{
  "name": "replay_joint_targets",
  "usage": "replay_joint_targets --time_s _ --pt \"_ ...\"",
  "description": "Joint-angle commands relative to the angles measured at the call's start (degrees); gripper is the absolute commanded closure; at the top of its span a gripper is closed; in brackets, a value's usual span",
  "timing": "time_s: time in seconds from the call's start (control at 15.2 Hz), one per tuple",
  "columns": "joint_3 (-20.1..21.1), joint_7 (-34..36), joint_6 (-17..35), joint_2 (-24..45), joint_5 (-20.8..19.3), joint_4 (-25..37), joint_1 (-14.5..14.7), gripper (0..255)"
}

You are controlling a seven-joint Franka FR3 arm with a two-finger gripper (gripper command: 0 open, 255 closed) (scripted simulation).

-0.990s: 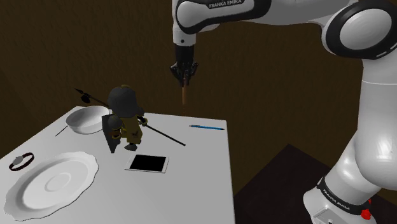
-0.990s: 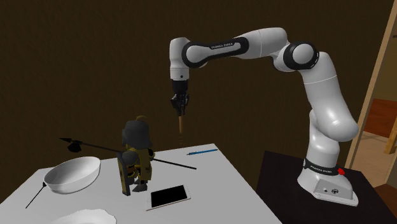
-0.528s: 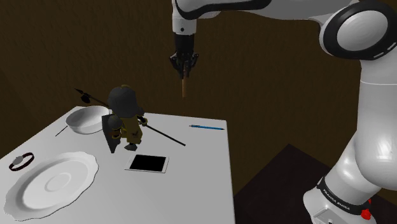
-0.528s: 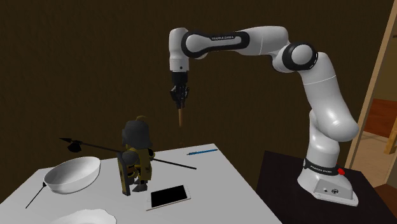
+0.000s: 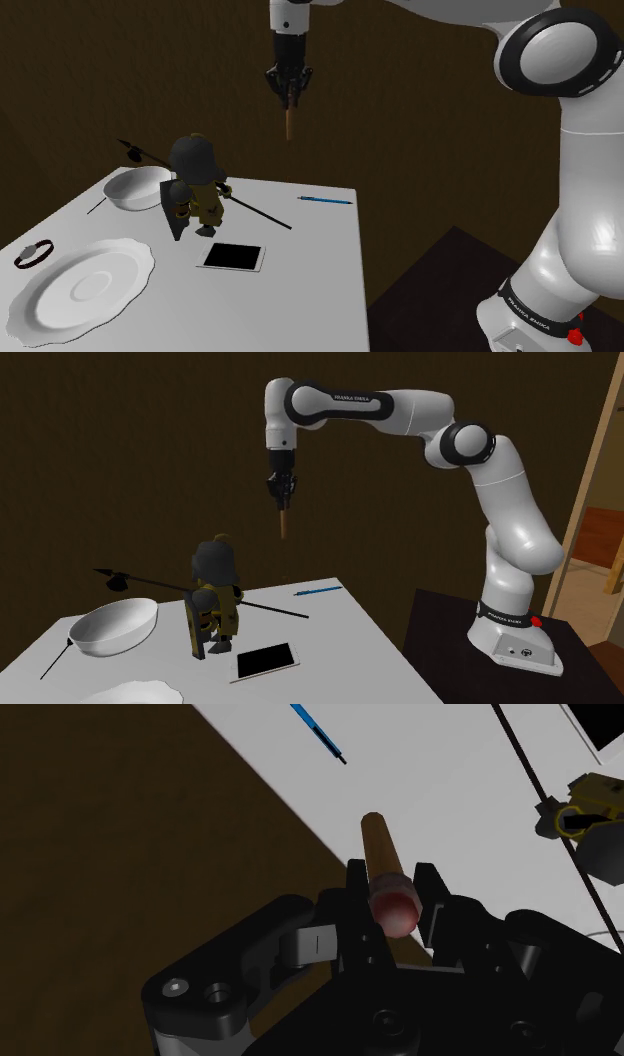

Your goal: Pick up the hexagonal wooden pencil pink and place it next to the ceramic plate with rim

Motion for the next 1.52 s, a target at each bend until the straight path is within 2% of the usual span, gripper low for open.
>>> replay_joint_targets --time_s 0.0,0.13,0.46,0.86,1.45 --pt "-0.03 -0.09 -2.31 0.97 -0.16 3.25 0.2 255" --pt "-0.05 -0.09 -4.15 1.85 -0.33 5.98 0.46 255" --pt "1.4 5.46 0.34 0.3 -0.63 -0.15 4.2 255" --pt "3.07 12.13 4.08 1.29 -1.54 -3.05 9.11 255" --pt "4.87 21.79 6.78 7.54 -3.86 0.21 17.5 255"
